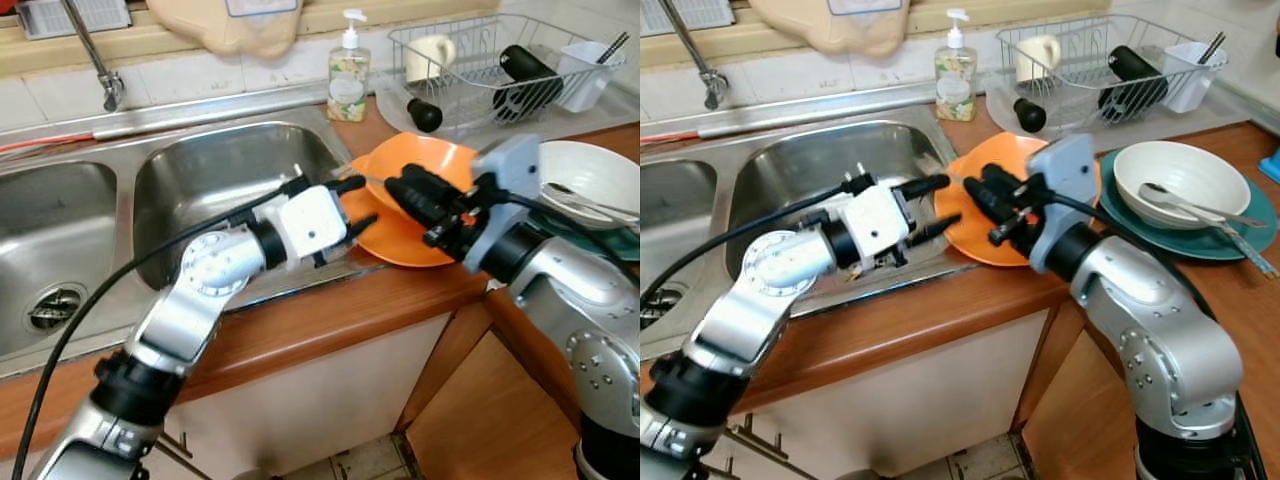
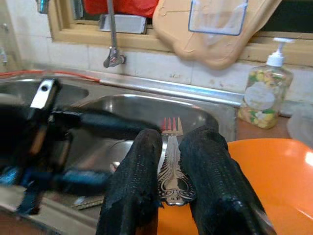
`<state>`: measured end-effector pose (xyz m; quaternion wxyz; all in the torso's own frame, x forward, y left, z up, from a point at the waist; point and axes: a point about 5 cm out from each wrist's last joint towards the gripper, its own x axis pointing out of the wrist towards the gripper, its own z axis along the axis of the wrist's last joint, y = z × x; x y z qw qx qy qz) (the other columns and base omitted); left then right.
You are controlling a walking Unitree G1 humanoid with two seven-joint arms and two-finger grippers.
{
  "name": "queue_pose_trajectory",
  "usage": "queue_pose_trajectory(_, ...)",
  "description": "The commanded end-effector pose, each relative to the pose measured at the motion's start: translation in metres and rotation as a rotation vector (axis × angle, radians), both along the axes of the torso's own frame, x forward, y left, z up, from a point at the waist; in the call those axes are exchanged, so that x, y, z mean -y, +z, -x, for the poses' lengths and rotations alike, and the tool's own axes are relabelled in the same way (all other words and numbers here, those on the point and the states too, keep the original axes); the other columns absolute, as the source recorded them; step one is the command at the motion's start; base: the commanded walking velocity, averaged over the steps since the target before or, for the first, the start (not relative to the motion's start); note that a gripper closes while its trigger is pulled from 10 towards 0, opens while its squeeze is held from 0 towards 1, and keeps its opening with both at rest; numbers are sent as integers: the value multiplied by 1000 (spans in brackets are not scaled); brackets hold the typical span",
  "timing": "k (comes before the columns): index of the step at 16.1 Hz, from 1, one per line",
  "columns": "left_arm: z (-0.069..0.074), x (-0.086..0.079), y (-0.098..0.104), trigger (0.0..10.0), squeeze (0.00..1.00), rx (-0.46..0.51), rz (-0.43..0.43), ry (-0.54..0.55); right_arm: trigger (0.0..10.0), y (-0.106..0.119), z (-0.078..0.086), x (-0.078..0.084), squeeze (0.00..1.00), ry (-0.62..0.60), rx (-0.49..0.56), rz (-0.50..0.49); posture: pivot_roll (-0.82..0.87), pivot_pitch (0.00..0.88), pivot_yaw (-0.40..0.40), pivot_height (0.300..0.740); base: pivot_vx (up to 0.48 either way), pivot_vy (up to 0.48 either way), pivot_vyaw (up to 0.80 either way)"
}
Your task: Kitchen organization
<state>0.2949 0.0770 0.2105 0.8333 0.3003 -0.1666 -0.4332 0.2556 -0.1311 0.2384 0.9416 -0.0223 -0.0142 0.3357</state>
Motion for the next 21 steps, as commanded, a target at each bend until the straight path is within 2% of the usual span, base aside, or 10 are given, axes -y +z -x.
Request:
queue_pose_trajectory(1, -4, -1, 4, 2000, 0, 39, -15, 15, 0, 7, 4, -5, 0, 45, 23, 9, -159, 0, 76, 740, 0, 0, 0)
queue_pose_trajectory(3, -8, -1, 7, 1020, 0, 71, -5, 22, 0, 7, 4, -7, 0, 45, 19, 12, -162, 0, 78, 740, 0, 0, 0)
queue_pose_trajectory(8, -12, -3, -1, 2078, 0, 97, -76, 33, 0, 8, 6, -9, 0, 65, 13, 12, -162, 0, 78, 740, 0, 0, 0)
queue_pose_trajectory(9, -15, -3, -3, 2078, 0, 119, -113, 41, 0, 8, 6, -10, 0, 75, 12, 11, -162, 0, 76, 740, 0, 0, 0)
queue_pose_trajectory(15, -23, -5, 0, 1255, 0, 190, -149, 84, 0, 10, 8, -12, 0, 81, 3, 5, -167, 0, 77, 740, 0, 0, 0)
queue_pose_trajectory(16, -24, -5, 0, 706, 0, 201, -152, 93, 2627, 9, 8, -12, 0, 81, -3, 4, -167, 0, 77, 740, 0, 0, 0)
queue_pose_trajectory(17, -25, -6, 0, 471, 0, 209, -152, 102, 8549, 9, 7, -13, 0, 77, -5, 8, -167, 0, 77, 740, 0, 0, 0)
queue_pose_trajectory(18, -26, -7, 0, 0, 0, 214, -154, 106, 10000, 9, 7, -13, 0, 72, -5, 6, -167, 0, 77, 740, 0, 0, 0)
queue_pose_trajectory(19, -26, -8, 0, 0, 0, 220, -163, 108, 10000, 10, 5, -13, 1000, 67, 1, -4, -166, 0, 76, 740, 0, 0, 0)
queue_pose_trajectory(21, -29, -12, 0, 0, 0, 230, -184, 121, 10000, 15, 3, -11, 1000, 41, 28, -11, -165, 0, 76, 740, 0, 0, 0)
